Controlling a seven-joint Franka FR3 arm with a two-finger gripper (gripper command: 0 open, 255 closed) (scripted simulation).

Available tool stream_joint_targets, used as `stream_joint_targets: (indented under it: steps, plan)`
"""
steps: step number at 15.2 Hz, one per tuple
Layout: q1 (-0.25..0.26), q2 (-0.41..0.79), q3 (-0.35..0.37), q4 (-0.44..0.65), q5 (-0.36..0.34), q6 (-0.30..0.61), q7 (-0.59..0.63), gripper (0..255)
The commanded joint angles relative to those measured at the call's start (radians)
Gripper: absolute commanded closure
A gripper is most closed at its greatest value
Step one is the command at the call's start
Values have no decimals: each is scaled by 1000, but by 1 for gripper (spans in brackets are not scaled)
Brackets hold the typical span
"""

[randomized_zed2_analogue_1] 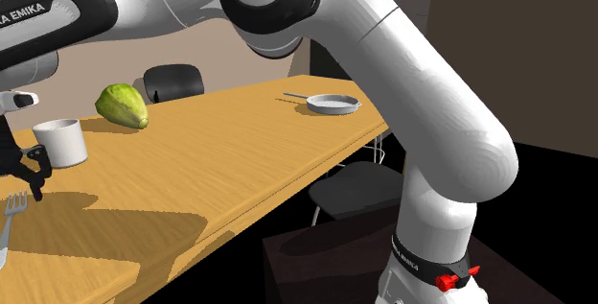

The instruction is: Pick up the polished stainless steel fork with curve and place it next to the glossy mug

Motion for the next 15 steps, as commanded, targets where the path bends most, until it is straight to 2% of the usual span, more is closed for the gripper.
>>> stream_joint_targets:
  steps: [1,4,8,15]
  plan:
    - [0,0,0,0,0,0,0,0]
    - [0,0,0,0,0,0,0,0]
    - [6,-38,12,66,17,-99,-13,0]
    - [6,-38,12,66,17,-99,-13,0]
